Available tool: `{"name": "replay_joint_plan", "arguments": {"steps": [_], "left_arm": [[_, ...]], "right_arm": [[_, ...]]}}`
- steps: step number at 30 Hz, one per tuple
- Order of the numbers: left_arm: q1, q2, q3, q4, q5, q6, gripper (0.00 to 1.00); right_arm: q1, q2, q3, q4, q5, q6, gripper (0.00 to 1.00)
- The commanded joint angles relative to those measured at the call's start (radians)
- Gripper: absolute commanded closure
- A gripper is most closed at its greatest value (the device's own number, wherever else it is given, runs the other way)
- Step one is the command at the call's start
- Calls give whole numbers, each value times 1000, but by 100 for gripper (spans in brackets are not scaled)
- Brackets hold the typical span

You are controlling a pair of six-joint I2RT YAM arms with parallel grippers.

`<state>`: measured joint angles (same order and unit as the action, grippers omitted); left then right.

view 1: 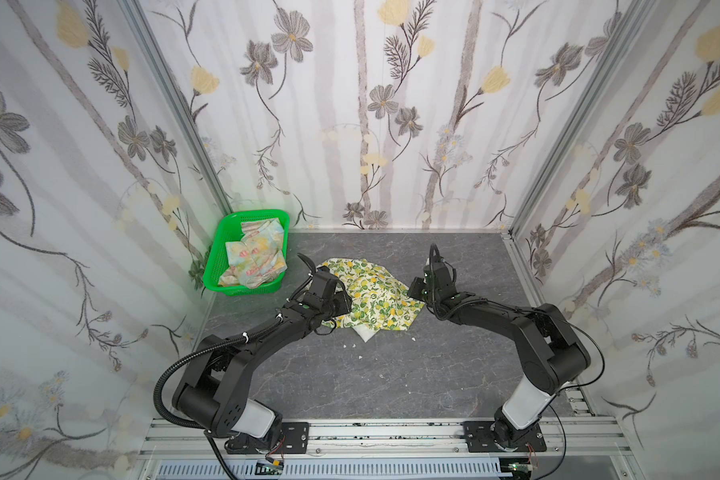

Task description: Fold and stack the skirts

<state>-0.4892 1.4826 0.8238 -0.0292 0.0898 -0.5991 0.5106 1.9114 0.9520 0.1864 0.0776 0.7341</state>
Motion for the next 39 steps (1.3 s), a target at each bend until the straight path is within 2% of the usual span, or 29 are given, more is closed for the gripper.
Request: {"name": "replay_joint_plan", "arguments": {"steps": [1, 4, 7, 14, 19, 22, 27, 33, 36, 39], "left_arm": [[-2, 22, 0, 64, -9, -18, 54], [-2, 47, 9, 66, -13, -16, 54], [-2, 74, 11, 74, -32, -25, 54], [-2, 157, 35, 81, -82, -26, 57], [-2, 265, 95, 87, -131, -20, 60], [-4, 349, 132, 111, -144, -38, 65], [-27, 443, 184, 170, -163, -28, 66], [-113, 505, 282, 201, -226, 144, 66], [-130, 523, 298, 271, -212, 198, 65], [-134, 545, 314, 324, -239, 205, 65]], "right_arm": [[33, 54, 19, -28, 16, 116, 100], [56, 76, 3, -46, 38, 201, 100], [77, 70, -78, 39, 12, 281, 100], [164, 59, -146, 49, -16, 362, 100], [267, -11, -224, 67, -8, 442, 100], [350, -78, -294, 162, 4, 480, 100], [385, -209, -344, 153, 47, 458, 100], [333, -384, -350, 11, 183, 351, 100], [260, -410, -360, -2, 177, 308, 100], [232, -374, -355, -3, 201, 264, 100]]}}
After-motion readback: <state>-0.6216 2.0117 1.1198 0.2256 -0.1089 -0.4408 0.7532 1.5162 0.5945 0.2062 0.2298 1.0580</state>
